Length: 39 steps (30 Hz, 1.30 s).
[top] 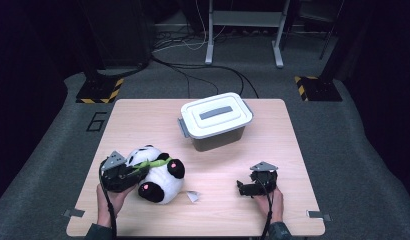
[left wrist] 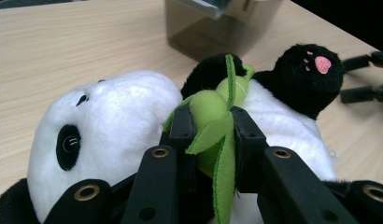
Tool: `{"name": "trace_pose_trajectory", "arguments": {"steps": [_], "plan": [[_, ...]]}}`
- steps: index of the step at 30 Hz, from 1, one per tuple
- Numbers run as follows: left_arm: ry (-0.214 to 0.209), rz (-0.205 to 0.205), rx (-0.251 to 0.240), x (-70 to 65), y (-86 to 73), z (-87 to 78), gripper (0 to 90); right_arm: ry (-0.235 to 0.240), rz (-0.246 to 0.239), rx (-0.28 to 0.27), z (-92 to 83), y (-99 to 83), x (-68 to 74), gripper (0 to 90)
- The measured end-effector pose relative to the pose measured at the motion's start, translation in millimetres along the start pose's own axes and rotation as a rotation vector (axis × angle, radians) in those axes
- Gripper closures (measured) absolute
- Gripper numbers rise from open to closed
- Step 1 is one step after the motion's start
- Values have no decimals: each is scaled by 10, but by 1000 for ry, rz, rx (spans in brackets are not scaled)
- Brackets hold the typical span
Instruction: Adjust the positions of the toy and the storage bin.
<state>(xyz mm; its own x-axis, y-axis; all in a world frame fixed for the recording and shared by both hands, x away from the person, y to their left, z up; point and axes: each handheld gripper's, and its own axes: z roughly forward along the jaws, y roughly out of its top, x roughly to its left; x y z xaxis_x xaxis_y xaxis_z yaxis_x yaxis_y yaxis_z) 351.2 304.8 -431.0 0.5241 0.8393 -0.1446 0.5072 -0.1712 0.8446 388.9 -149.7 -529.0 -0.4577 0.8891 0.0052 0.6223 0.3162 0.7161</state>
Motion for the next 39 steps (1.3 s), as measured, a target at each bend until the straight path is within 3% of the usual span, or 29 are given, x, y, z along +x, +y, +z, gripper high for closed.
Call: {"name": "trace_pose_trajectory", "arguments": {"steps": [15, 18, 20, 22, 26, 28, 34, 39], "plan": [[221, -86, -72, 281, 60, -102, 744, 0, 2, 0, -1, -2, 1, 5], [242, -104, -61, 340, 41, -61, 743, -2, 0, 0, -1, -2, -1, 5], [245, -106, -31, 370, -7, -7, 743, 0, 2, 0, -1, -2, 1, 5], [235, -110, -33, 375, -72, 36, 741, 0, 2, 0, -1, -2, 1, 5], [243, -94, -28, 363, -86, 29, 708, 1, 2, 0, -1, -2, 0, 5], [253, -79, -11, 350, -73, 21, 649, 0, 3, -1, -1, -2, 1, 5], [280, -81, -17, 292, -98, -66, 296, 1, 1, 0, -1, -2, 0, 5], [280, -78, -38, 235, -184, -189, 157, 0, 3, 0, -1, -2, 1, 5]]}}
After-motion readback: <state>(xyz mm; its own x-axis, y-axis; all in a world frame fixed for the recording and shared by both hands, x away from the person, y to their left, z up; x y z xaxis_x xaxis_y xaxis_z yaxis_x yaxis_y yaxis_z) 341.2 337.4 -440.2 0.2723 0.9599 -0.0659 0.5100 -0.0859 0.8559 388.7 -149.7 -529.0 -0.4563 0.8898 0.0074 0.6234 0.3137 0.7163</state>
